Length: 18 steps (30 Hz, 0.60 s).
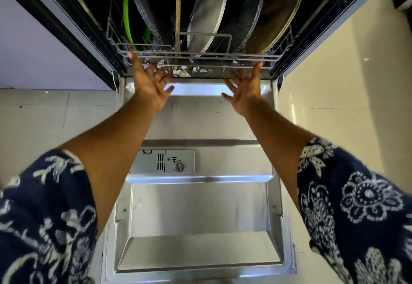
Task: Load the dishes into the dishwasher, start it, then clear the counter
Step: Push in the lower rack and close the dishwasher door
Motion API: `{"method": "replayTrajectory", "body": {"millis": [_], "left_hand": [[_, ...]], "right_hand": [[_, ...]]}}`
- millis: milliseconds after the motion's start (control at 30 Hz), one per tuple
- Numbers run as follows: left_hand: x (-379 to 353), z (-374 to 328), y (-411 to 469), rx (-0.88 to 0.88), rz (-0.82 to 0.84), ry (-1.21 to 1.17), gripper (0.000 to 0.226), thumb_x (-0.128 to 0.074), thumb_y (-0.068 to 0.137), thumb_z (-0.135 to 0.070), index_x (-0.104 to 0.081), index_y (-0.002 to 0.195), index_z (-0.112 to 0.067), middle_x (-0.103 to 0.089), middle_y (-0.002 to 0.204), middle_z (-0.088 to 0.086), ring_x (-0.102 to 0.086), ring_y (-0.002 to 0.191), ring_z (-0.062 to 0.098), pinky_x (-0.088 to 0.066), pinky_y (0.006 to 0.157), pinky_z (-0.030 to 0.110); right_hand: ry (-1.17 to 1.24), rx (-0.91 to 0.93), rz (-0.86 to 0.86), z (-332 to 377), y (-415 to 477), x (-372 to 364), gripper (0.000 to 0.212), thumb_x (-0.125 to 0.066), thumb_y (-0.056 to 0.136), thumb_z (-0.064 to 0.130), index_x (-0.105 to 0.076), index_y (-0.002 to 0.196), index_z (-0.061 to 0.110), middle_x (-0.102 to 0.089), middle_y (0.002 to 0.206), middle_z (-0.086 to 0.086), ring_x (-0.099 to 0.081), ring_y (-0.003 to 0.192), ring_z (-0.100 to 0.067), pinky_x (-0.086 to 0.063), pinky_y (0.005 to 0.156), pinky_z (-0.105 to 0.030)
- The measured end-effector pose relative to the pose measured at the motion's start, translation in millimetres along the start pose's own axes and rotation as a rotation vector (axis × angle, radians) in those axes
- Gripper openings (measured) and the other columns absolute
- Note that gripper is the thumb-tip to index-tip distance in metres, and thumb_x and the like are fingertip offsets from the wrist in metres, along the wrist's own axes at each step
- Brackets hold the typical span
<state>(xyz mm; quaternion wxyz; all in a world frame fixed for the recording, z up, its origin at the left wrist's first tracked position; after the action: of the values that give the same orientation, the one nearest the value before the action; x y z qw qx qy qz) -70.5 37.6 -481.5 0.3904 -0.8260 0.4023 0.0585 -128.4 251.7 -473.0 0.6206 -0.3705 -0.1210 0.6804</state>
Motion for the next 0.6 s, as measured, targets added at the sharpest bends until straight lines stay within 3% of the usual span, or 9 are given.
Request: {"method": "replayTrajectory", "body": {"millis": [67, 200, 300, 467, 533, 600], "left_hand": [[13.0, 16.2, -39.5, 0.069, -0.009, 0.082, 0.074, -0.024, 0.093, -0.065, -0.033, 0.145, -0.013, -0.046, 0.142, 0.014, -0.044, 0.131, 0.032, -0.028, 0.109, 0.052], [66.2, 66.5, -136.2, 0.234, -0.038, 0.149, 0.051, -0.037, 0.096, -0.052, -0.050, 0.128, -0.015, -0.055, 0.134, 0.011, -0.053, 0.120, 0.030, -0.037, 0.102, 0.046], [120.1, 109.5, -212.4, 0.341, -0.114, 0.141, 0.042, -0.039, 0.097, -0.046, -0.051, 0.126, -0.017, -0.057, 0.131, 0.009, -0.053, 0.121, 0.029, -0.036, 0.101, 0.044], [216.0, 188.5, -334.5, 0.523, -0.246, 0.117, 0.030, -0.039, 0.099, -0.039, -0.053, 0.114, -0.017, -0.057, 0.126, 0.010, -0.053, 0.118, 0.029, -0.033, 0.101, 0.042], [249.9, 221.5, -372.3, 0.585, -0.273, 0.114, 0.033, -0.039, 0.098, -0.041, -0.055, 0.115, -0.016, -0.057, 0.128, 0.011, -0.053, 0.119, 0.029, -0.034, 0.101, 0.042], [276.4, 251.2, -399.5, 0.650, -0.311, 0.091, 0.046, -0.035, 0.099, -0.045, -0.050, 0.128, -0.013, -0.054, 0.134, 0.012, -0.052, 0.117, 0.028, -0.033, 0.102, 0.043]], "right_hand": [[-0.032, -0.061, 0.009, -23.5, -28.0, 17.2, 0.073, -0.015, 0.092, 0.067, -0.034, 0.143, 0.019, -0.045, 0.144, -0.004, -0.044, 0.130, -0.026, -0.033, 0.102, -0.047], [-0.037, -0.224, -0.051, -89.7, -115.2, 70.0, 0.056, -0.031, 0.094, 0.059, -0.048, 0.130, 0.019, -0.057, 0.132, -0.005, -0.058, 0.113, -0.023, -0.043, 0.090, -0.041], [-0.020, -0.304, -0.127, -145.4, -189.4, 110.5, 0.046, -0.039, 0.094, 0.052, -0.050, 0.123, 0.019, -0.063, 0.121, -0.003, -0.062, 0.102, -0.018, -0.045, 0.084, -0.038], [-0.001, -0.488, -0.281, -247.1, -310.1, 173.1, 0.033, -0.041, 0.096, 0.043, -0.055, 0.109, 0.017, -0.059, 0.124, -0.008, -0.056, 0.109, -0.025, -0.036, 0.099, -0.043], [0.030, -0.537, -0.320, -286.5, -349.2, 194.5, 0.041, -0.038, 0.097, 0.044, -0.053, 0.121, 0.014, -0.056, 0.129, -0.010, -0.053, 0.113, -0.027, -0.034, 0.103, -0.044], [0.063, -0.589, -0.365, -321.1, -377.1, 210.5, 0.049, -0.033, 0.099, 0.044, -0.047, 0.130, 0.009, -0.054, 0.133, -0.012, -0.052, 0.116, -0.029, -0.033, 0.104, -0.045]]}}
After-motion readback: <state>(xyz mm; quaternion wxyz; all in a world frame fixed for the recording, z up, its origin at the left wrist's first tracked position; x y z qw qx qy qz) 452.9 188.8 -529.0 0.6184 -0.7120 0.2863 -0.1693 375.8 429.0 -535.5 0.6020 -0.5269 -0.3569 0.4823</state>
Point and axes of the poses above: each hand's wrist, its own y-axis towards the middle knuckle, its own x-axis out of the back of the hand, z = x × y, the point moved 2 cm from there along y, towards the middle knuckle
